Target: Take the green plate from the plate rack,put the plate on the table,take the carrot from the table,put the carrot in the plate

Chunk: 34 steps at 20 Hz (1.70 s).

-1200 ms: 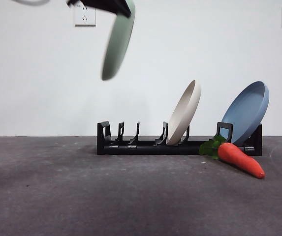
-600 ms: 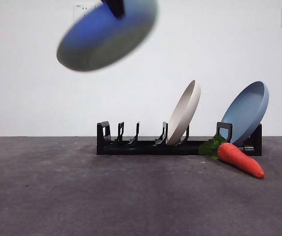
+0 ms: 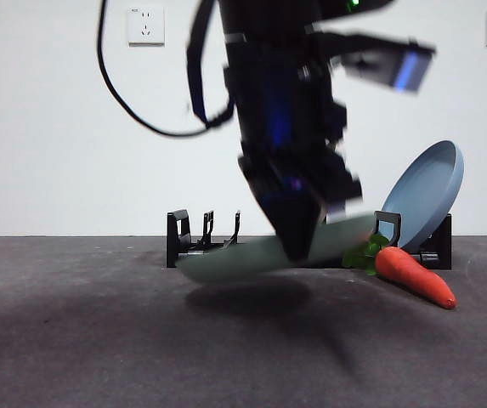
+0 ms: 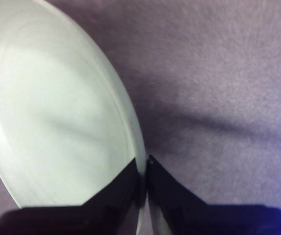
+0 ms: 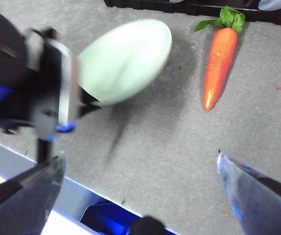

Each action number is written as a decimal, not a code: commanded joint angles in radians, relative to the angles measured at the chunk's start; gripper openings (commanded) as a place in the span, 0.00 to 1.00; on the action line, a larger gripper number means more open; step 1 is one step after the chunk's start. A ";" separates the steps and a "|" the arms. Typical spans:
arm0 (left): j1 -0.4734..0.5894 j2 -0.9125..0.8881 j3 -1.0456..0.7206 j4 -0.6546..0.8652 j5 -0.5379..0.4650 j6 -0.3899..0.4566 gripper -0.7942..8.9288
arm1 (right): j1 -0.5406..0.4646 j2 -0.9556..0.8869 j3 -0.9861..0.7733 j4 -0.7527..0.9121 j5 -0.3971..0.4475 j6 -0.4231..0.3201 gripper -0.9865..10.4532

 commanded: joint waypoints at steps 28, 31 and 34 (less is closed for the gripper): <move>-0.018 -0.276 -0.004 -0.092 0.182 -0.294 0.41 | 0.002 0.252 0.002 0.309 0.037 0.039 0.66; -0.019 -0.442 -0.004 -0.089 0.253 -0.391 0.41 | 0.004 0.419 0.002 0.463 0.036 0.048 0.66; -0.019 -0.575 -0.004 -0.089 0.269 -0.436 0.41 | 0.010 0.575 0.002 0.577 0.062 0.048 0.66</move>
